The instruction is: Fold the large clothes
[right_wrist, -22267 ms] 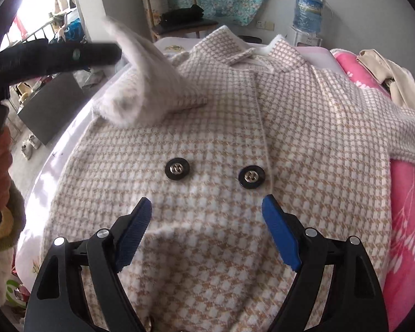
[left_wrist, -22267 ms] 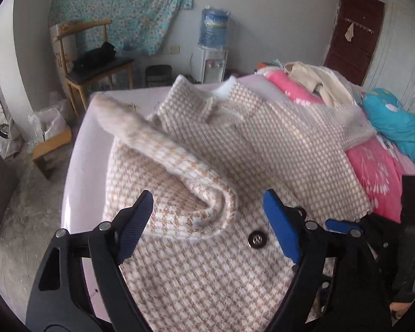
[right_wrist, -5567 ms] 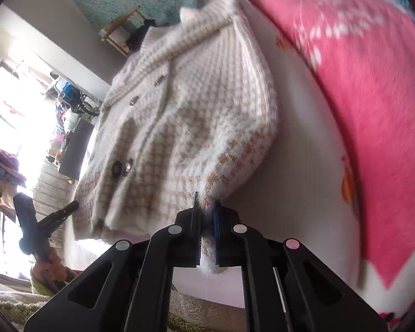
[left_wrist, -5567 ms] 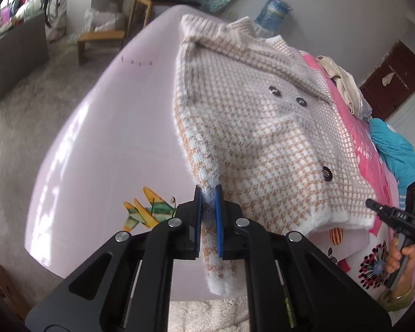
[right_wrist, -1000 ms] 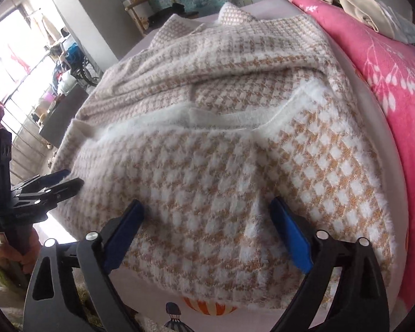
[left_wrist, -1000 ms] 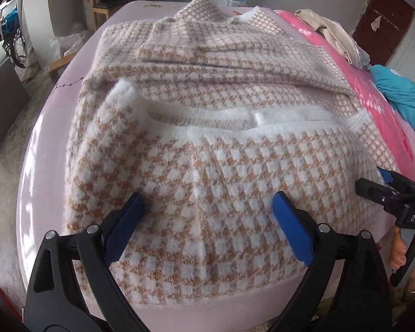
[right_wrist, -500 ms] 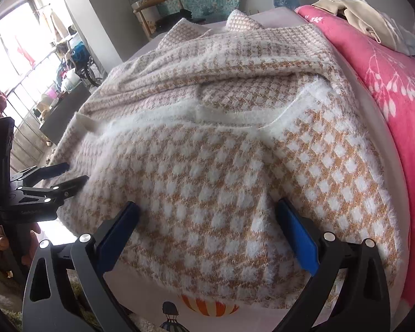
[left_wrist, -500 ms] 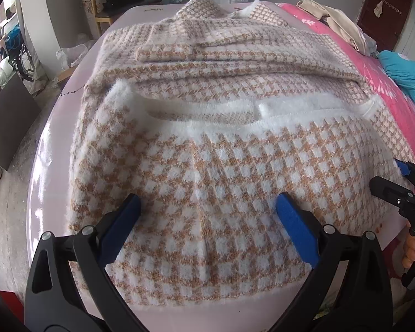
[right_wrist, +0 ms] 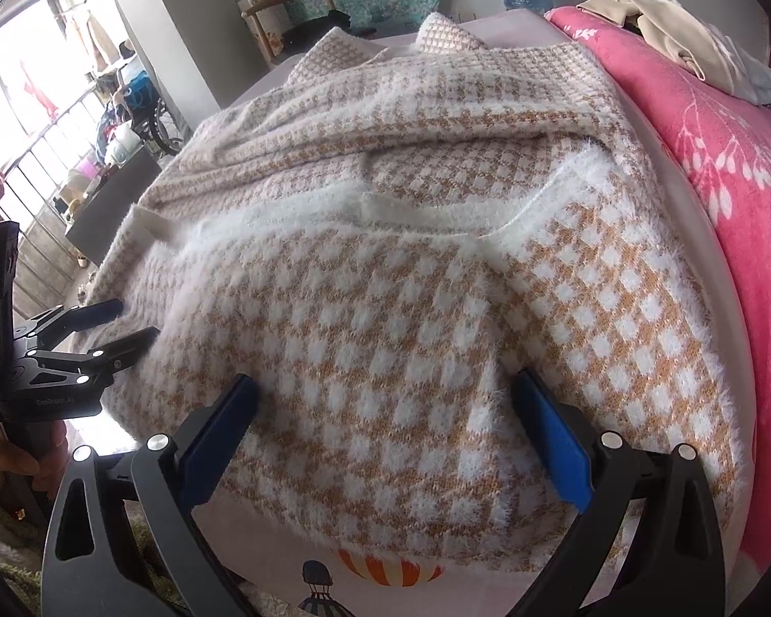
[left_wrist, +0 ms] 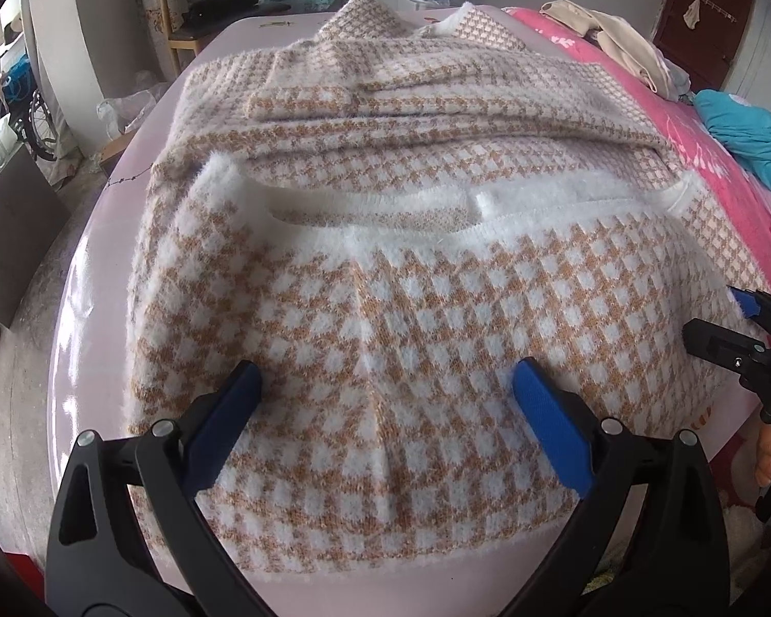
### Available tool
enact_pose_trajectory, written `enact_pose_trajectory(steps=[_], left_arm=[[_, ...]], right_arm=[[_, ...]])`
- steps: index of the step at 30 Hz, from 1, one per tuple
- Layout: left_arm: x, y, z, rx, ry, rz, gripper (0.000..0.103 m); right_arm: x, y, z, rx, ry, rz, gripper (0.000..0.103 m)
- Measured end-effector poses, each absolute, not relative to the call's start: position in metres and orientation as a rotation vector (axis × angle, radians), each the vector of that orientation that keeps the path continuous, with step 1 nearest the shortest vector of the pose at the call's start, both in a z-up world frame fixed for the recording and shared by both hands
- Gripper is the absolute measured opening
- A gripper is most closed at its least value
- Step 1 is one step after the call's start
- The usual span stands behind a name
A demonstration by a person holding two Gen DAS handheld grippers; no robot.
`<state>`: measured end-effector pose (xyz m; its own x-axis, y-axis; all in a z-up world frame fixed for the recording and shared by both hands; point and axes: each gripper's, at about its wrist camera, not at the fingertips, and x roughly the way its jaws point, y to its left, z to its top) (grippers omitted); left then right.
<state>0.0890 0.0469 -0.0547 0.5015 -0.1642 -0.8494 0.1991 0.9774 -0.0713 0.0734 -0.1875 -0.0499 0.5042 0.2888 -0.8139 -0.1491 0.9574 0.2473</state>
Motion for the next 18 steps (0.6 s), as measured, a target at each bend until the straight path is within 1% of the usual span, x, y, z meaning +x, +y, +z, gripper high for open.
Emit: enact_pose_trajectory(steps=[2,4,8,9,10,11,12,13,14,15,16,17,18], left_arm=[[0.087,0.05,-0.048,0.026,1.003,-0.235,0.095],[0.082,0.053,-0.038,0.007,0.958,-0.264,0.095],[0.077,0.053,-0.025,-0.028,0.903,-0.329,0.095],[0.078,0.051,-0.025,-0.021,0.901,-0.337,0.091],[0.078,0.049,-0.027,-0.012,0.906,-0.339,0.081],[0.08,0.047,-0.031,-0.001,0.922,-0.334,0.075],[0.083,0.046,-0.038,0.007,0.95,-0.316,0.065],[0.086,0.047,-0.044,0.003,0.976,-0.305,0.055],[0.088,0.049,-0.048,-0.008,0.982,-0.297,0.053],[0.087,0.052,-0.049,-0.019,0.965,-0.294,0.048],[0.088,0.053,-0.048,-0.017,0.957,-0.29,0.039],[0.088,0.054,-0.048,-0.008,0.949,-0.284,0.032],[0.089,0.054,-0.048,-0.004,0.942,-0.289,0.018]], right_arm=[[0.075,-0.187,-0.045,0.146,1.022,0.262,0.097],[0.074,-0.188,-0.036,0.154,0.999,0.271,0.092],[0.075,-0.195,-0.024,0.197,0.995,0.263,0.079],[0.077,-0.197,-0.024,0.202,1.004,0.251,0.074],[0.079,-0.198,-0.026,0.201,1.015,0.231,0.071],[0.08,-0.199,-0.029,0.196,1.032,0.213,0.065],[0.082,-0.2,-0.034,0.199,1.054,0.2,0.059],[0.083,-0.201,-0.038,0.223,1.074,0.207,0.055],[0.083,-0.202,-0.041,0.244,1.081,0.214,0.051],[0.083,-0.202,-0.041,0.245,1.08,0.213,0.047],[0.083,-0.2,-0.041,0.235,1.077,0.209,0.044],[0.082,-0.2,-0.04,0.232,1.071,0.204,0.034],[0.082,-0.2,-0.04,0.239,1.065,0.201,0.027]])
